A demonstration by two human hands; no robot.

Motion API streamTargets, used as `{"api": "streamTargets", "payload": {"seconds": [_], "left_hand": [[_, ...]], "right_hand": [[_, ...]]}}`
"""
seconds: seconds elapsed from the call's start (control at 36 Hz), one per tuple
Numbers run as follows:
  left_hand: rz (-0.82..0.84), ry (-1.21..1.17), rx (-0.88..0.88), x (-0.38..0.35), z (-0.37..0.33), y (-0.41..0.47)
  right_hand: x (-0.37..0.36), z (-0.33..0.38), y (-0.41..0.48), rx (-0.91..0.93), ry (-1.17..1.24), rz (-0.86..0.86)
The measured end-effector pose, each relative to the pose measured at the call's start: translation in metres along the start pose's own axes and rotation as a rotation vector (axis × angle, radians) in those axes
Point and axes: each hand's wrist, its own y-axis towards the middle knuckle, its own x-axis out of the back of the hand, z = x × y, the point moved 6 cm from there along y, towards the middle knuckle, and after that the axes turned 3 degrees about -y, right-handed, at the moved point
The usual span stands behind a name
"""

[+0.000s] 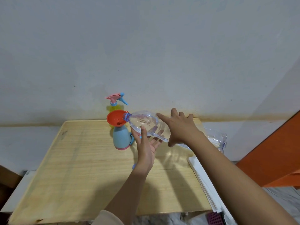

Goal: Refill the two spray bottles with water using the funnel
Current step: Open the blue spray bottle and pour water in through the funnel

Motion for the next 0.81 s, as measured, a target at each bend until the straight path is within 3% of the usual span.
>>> {"api": "streamTargets", "payload": {"seconds": [0.81], "left_hand": [[0.045,0.012,-0.011,0.0012,0.0009,-0.0004]], "right_hand": [[-0.0023,-0.0002,-0.0062,-0.005,0.022,-0.015]]}}
